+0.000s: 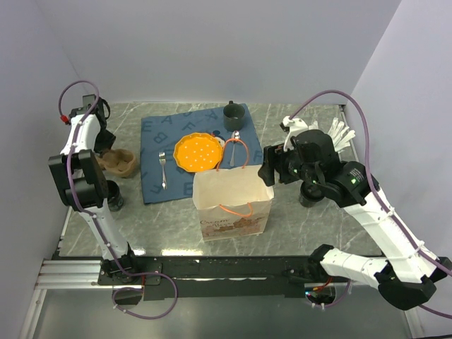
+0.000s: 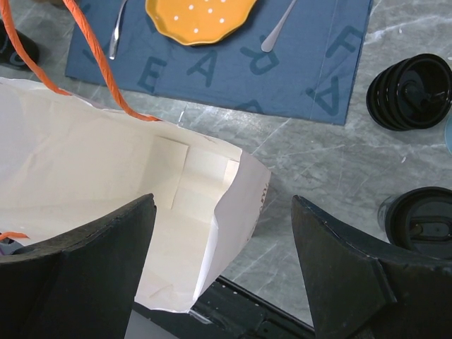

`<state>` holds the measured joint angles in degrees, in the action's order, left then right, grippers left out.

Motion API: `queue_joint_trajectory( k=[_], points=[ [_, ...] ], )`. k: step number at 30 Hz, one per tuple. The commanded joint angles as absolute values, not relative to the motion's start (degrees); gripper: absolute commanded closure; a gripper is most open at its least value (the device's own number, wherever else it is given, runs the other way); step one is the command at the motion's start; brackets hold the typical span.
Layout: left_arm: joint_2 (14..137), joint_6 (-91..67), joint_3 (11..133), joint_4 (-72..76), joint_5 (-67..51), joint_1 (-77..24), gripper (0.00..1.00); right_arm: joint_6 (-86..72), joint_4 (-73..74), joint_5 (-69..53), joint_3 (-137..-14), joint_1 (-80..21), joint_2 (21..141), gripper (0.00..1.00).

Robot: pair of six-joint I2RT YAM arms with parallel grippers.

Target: Pack the takeout coffee

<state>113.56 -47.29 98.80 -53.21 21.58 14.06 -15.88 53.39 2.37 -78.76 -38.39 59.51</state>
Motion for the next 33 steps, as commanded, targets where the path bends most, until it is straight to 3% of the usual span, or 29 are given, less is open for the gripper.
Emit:
queue_joint_trajectory(
  k=[1,10,18,25,33],
  points=[
    [115.57,-48.33,101.42,-53.17,21.09,14.06,0.48,-14.50,51.24,3.78,-81.91,-38.58,59.68,0.15],
    [116.63,-48.78,100.37,-53.17,21.88,14.06,0.47,-14.68,51.42,4.13,-81.65,-38.67,59.50,0.15],
    [116.98,-48.52,100.63,-53.09,21.88,14.06,0.55,-14.68,51.50,3.87,-82.44,-38.58,59.85,0.15],
    [117.07,-48.43,100.29,-53.26,22.15,14.06,0.47,-15.29,51.33,3.25,-82.27,-38.58,59.68,0.15],
    [115.84,-47.64,98.96,-51.51,22.32,13.98,0.59,-15.38,51.68,3.52,-82.09,-38.67,58.98,0.15]
  ],
)
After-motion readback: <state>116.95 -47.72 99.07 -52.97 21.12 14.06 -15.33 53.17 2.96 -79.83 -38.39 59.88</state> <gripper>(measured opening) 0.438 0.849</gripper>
